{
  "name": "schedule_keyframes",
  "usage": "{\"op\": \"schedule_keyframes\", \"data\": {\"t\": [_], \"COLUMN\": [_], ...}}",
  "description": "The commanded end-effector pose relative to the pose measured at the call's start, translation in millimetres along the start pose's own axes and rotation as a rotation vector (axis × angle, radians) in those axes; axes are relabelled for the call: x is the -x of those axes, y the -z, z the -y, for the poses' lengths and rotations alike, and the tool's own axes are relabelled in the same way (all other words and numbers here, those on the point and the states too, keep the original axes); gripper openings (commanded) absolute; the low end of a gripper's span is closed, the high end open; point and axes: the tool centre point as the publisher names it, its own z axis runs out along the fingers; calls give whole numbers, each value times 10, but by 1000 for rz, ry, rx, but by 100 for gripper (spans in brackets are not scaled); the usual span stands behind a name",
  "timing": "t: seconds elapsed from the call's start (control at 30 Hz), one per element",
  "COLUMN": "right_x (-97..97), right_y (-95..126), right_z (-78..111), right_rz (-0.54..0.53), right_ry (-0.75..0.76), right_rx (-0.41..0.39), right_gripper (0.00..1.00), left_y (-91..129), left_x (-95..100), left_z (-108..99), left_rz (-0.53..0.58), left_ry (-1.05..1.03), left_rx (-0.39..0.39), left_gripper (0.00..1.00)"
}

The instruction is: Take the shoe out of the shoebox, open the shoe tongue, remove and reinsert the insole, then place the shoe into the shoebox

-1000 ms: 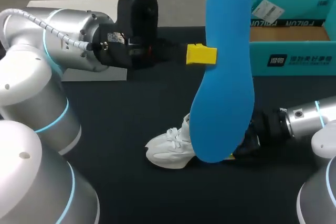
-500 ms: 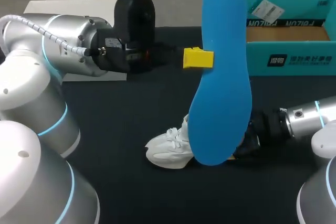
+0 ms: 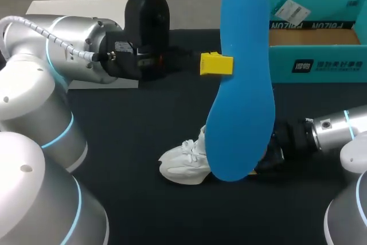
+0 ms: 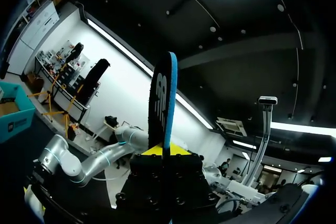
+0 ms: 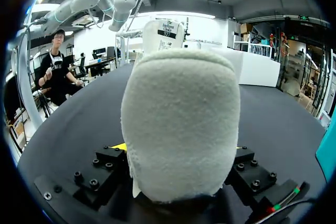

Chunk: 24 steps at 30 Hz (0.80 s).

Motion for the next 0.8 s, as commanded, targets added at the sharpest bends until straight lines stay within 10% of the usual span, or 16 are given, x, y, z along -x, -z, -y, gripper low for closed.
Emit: {"op": "schedule_keyframes", "data": {"t": [0.03, 0.27, 0.33, 0.8], "right_x": [-6, -6, -6, 46], "right_y": [-9, -9, -9, 64], "right_z": [-4, -4, -4, -132], "right_rz": [2, 2, 2, 25], "right_ry": [1, 1, 1, 20], "right_rx": [-3, -3, -3, -140], "right_gripper": [0, 10, 100, 100], "left_y": [-110, -110, -110, -110], "left_x": [-82, -82, -82, -82], "left_z": [-27, -27, -27, -27], "left_rz": [56, 56, 56, 56], "left_ry": [0, 0, 0, 0], "left_rx": [-59, -59, -59, -59], "left_gripper": [0, 0, 0, 0]}}
